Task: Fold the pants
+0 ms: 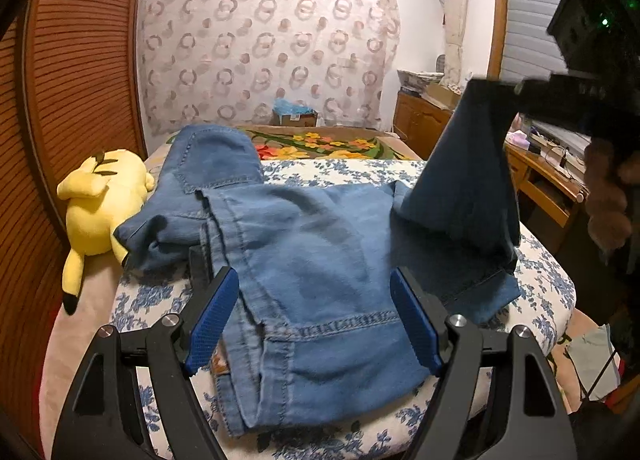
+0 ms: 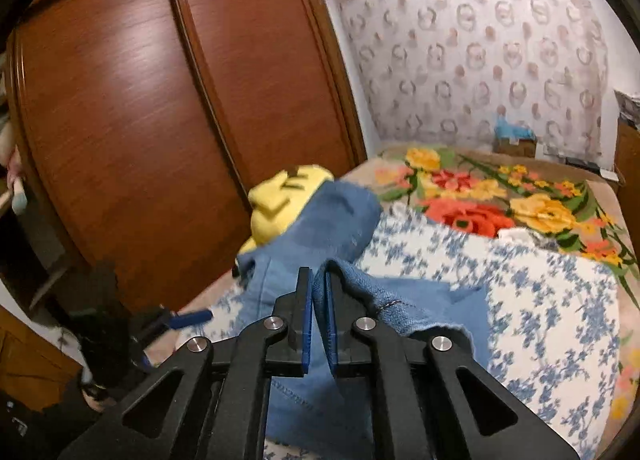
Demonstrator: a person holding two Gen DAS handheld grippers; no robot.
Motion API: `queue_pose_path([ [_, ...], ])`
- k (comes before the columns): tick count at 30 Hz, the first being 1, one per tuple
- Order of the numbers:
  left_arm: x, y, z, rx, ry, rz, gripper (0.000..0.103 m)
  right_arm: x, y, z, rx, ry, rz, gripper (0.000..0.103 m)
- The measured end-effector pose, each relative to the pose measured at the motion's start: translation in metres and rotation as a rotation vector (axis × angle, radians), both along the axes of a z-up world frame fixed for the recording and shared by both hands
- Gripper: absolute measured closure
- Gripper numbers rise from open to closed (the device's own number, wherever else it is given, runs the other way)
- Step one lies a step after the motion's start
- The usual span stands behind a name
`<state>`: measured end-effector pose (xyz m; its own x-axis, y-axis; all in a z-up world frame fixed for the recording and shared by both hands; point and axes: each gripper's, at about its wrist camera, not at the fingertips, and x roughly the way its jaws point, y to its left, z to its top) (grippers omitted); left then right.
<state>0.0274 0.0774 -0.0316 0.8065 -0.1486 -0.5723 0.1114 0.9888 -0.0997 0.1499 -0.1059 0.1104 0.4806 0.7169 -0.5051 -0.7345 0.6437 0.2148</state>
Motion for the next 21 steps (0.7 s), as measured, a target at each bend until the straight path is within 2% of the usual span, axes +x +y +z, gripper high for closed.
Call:
queue_pose_path([
  [3, 0.002, 0.002, -0.004, 0.003, 0.013, 0.008, 0.024, 0.008, 0.012, -0.009, -0.060, 0.022, 0.009, 0.084],
  [4, 0.003, 0.002, -0.005, 0.000, 0.015, 0.009, 0.024, 0.009, 0.016, -0.012, -0.082, 0.028, 0.015, 0.074],
  [5, 0.004, 0.002, -0.007, -0.003, 0.018, 0.009, 0.024, 0.009, 0.020, -0.014, -0.098, 0.037, 0.027, 0.070],
  [10, 0.007, -0.001, -0.010, -0.009, 0.028, -0.003, 0.024, 0.008, 0.027, -0.008, -0.160, -0.007, 0.015, 0.069],
  [21, 0.025, -0.028, -0.004, 0.024, 0.020, -0.080, 0.024, -0.009, -0.015, -0.019, -0.176, -0.005, -0.093, 0.065],
])
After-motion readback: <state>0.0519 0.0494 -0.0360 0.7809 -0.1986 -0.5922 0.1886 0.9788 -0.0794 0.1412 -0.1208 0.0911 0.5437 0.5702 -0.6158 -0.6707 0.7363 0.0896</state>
